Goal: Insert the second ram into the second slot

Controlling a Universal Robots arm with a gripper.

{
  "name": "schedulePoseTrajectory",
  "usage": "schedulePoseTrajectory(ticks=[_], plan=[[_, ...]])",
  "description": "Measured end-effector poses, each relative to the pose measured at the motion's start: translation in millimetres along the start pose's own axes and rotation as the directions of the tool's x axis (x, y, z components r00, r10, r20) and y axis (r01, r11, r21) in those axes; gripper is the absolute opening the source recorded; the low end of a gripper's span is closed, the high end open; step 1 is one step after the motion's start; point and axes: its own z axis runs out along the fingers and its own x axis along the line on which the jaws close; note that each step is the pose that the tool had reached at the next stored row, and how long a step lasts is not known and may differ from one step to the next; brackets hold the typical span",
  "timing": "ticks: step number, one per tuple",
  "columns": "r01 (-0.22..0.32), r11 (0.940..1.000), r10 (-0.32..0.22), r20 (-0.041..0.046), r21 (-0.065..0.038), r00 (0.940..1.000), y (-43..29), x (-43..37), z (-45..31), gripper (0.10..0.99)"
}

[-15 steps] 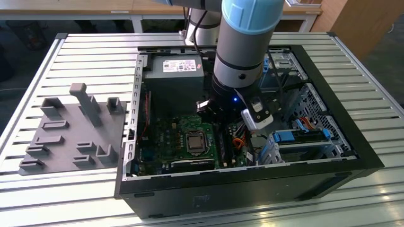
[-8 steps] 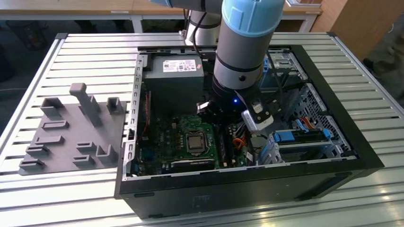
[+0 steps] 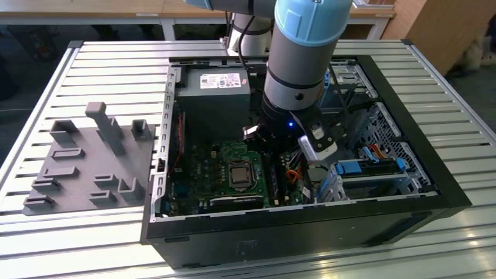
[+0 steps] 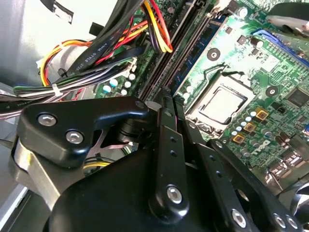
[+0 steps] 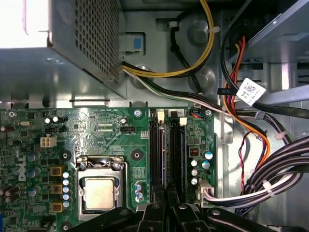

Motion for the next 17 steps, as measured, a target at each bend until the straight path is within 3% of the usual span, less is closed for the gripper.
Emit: schedulePoseTrajectory(ticks=[17], plan=[[0.0, 1.0, 0.0, -0.0074, 0.003, 1.0, -0.1, 0.0, 3.1, 0.133]])
